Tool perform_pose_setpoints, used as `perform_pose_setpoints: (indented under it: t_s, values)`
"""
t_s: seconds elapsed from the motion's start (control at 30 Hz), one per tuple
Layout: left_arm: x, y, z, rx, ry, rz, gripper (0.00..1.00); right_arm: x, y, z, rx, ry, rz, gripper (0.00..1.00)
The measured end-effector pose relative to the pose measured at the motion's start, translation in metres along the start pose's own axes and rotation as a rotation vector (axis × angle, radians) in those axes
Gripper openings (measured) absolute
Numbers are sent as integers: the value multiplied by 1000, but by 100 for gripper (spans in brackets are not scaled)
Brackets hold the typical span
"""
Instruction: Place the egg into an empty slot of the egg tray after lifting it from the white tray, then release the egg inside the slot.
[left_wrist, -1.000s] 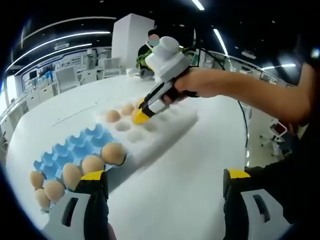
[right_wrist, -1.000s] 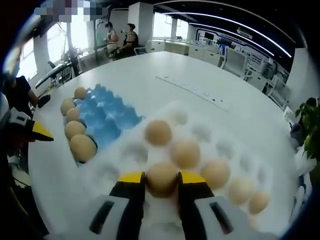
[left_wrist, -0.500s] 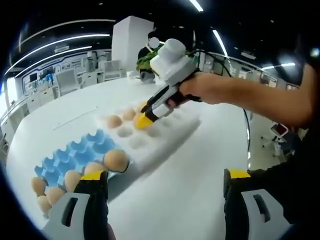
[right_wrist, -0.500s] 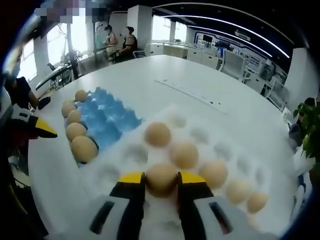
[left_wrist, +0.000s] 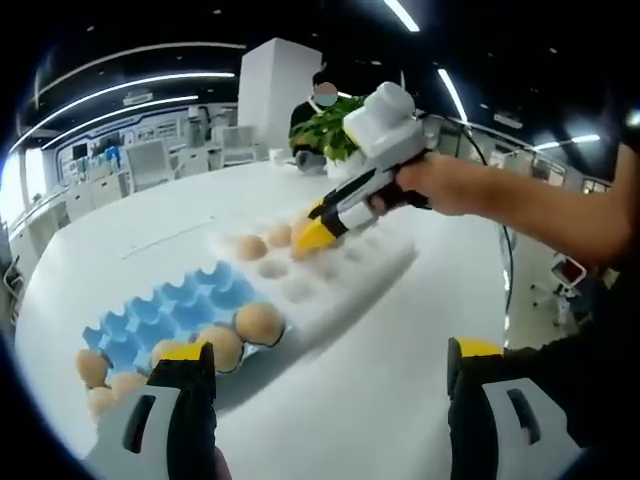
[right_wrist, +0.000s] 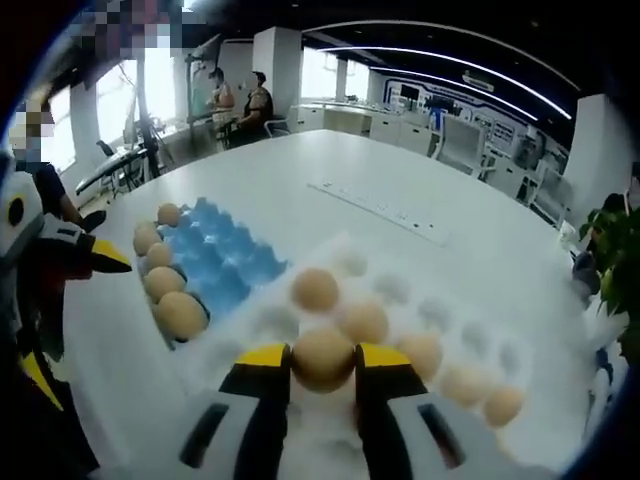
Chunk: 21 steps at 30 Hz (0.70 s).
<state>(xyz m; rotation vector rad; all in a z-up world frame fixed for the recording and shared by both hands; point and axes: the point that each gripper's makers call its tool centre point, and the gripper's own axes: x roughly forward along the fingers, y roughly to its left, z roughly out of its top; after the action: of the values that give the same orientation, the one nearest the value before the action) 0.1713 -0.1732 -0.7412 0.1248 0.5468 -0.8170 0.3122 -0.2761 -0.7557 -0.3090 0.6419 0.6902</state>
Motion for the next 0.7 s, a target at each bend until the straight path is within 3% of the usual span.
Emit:
perform_pose_setpoints:
  t_s: [0.7]
  values:
    - [-28,26,-8,-41,-28,80,98,-8,24,23,-15,-64,65,26]
